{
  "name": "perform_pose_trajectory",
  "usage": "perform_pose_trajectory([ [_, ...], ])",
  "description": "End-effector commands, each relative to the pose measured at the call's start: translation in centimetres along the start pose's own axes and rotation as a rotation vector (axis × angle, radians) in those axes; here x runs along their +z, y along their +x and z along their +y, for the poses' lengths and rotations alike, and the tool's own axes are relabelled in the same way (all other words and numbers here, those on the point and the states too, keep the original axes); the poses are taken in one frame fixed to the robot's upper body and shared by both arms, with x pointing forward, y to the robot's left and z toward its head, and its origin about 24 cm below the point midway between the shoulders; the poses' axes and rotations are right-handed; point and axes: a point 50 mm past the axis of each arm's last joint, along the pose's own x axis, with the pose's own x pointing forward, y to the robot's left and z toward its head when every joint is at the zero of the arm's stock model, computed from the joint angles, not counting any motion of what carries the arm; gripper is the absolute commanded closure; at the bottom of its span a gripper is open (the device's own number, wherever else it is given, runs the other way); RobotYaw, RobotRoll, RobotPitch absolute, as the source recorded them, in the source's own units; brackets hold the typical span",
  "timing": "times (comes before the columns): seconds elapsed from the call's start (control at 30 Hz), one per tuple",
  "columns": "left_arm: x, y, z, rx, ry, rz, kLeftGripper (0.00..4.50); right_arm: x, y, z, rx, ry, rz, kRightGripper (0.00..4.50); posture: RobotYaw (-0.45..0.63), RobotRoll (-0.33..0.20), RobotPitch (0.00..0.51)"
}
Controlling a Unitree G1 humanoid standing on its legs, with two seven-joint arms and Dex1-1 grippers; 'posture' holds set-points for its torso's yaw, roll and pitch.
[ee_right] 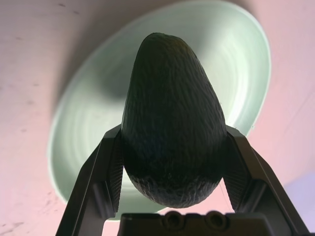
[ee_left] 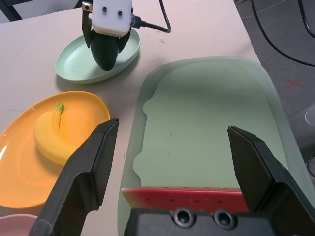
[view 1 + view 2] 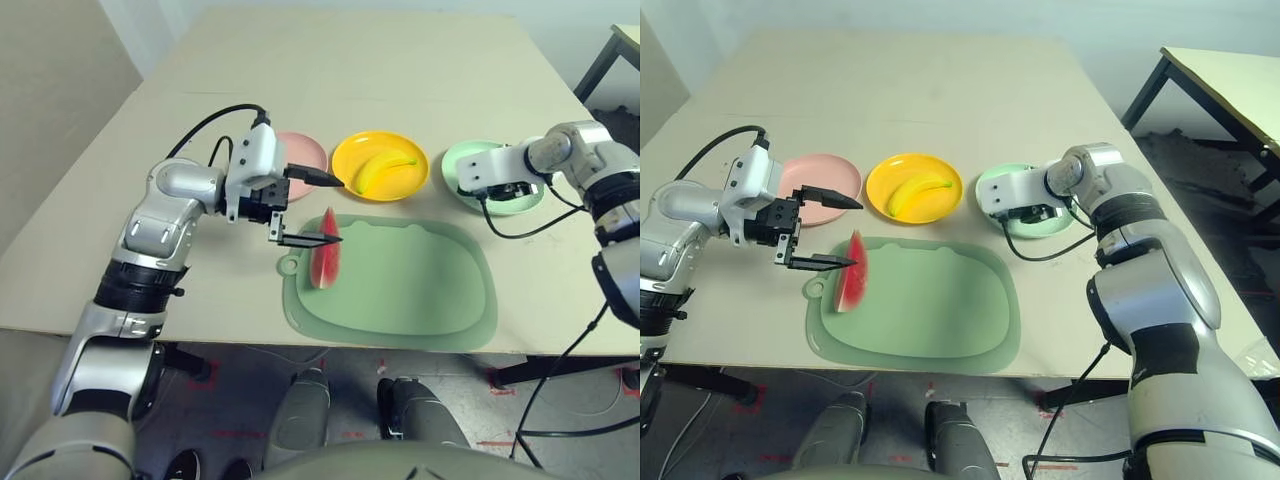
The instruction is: Place the fruits into color-matched plates.
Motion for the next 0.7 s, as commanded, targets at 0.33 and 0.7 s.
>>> perform_pose_trajectory([
  [0.33,-0.1,0.0,-0.2,-0.031,0.019,0.031,0.0,-0.8,-0.2,0.4,0.01,0.008,0.018,0.03,0.2,0.0,0.128],
  [0.7,1.3,-1.8,2.1,-0.09,0.351,0.103,0.0,1.1,-8.1,-3.3,-0.003,0.048,-0.207,0.03,0.22,0.0,0.139],
])
